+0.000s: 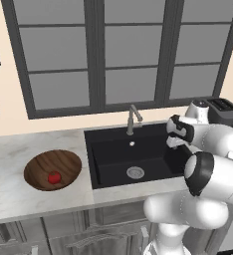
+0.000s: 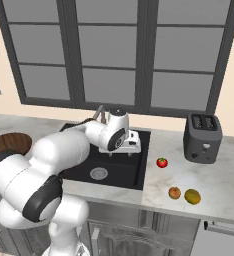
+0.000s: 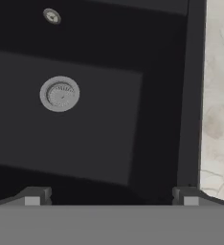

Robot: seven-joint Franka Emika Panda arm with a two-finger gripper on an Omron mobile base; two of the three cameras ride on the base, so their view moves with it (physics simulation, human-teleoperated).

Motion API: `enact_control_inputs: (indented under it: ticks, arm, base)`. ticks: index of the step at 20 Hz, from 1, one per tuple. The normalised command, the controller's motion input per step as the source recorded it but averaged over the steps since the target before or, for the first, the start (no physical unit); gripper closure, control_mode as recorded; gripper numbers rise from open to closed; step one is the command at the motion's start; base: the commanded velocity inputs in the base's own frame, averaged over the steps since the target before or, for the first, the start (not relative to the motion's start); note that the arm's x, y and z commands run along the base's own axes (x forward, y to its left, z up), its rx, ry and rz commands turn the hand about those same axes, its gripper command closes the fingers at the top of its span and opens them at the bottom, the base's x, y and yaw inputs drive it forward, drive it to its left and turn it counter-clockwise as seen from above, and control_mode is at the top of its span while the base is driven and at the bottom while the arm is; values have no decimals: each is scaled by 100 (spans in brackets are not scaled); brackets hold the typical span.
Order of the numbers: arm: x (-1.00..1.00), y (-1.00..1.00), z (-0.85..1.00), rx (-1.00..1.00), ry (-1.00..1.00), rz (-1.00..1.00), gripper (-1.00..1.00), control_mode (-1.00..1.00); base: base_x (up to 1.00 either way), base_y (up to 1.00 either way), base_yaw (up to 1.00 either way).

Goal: There is a mixed pile of frozen fruits and vegetables on the counter. Locate all the frozen vegetables and place the items in a bowl on the counter. Take all the frozen fruits and defrost them in a running sink.

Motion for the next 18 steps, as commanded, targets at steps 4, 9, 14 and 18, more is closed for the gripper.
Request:
enact_control_inputs:
  ticks: [4,9,14,18]
  arm:
    - [5,-29,0,-4,2,-8,-100,-100]
    - [3,-23,0,-6,1,-10,-100,-100]
    - [4,-28,0,-6,0,-8,-100,-100]
    - [5,-33,0,-3,0,-6,-100,-100]
  base:
    - [0,0,0]
    - [0,0,0]
    - [0,0,0]
    - [0,0,0]
